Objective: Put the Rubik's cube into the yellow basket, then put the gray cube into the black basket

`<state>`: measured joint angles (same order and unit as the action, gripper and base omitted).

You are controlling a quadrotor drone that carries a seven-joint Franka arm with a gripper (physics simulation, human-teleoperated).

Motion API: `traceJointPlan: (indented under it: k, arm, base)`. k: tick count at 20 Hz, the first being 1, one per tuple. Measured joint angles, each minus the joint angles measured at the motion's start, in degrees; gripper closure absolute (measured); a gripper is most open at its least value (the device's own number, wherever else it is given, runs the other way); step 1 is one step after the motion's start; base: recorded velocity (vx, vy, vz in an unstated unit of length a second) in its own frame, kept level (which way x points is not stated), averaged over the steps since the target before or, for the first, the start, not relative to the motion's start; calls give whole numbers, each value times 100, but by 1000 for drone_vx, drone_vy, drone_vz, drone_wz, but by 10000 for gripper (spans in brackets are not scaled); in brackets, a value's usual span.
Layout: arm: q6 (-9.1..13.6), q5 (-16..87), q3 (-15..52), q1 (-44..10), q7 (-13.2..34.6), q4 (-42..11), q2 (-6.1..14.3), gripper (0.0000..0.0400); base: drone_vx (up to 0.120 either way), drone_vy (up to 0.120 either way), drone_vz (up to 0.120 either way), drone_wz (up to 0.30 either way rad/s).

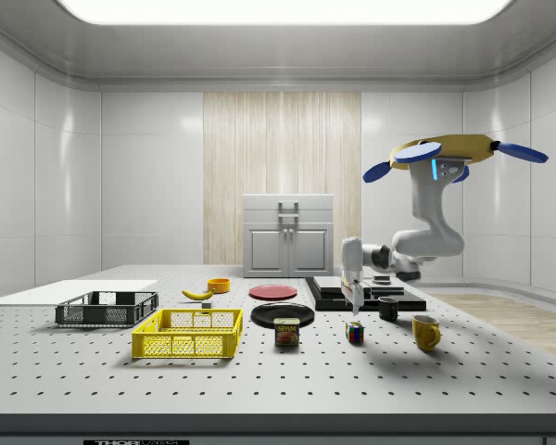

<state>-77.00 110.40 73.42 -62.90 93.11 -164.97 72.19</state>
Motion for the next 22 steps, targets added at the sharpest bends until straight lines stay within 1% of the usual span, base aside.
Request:
traceJointPlan:
  k: [4, 8, 10, 22]
  arm:
    - [-249, 263, -308, 8, -32, 67, 154, 0]
    - [-433, 446, -523, -7, -45, 129, 263, 0]
    - [-500, 503, -591, -18, -45, 152, 304, 0]
    - [-723, 731, -855, -256, 142, 253, 417, 0]
  base:
    - [0, 0, 0, 0]
    - [0, 0, -110, 0]
    - [0, 0, 0, 0]
    - [0, 0, 0, 0]
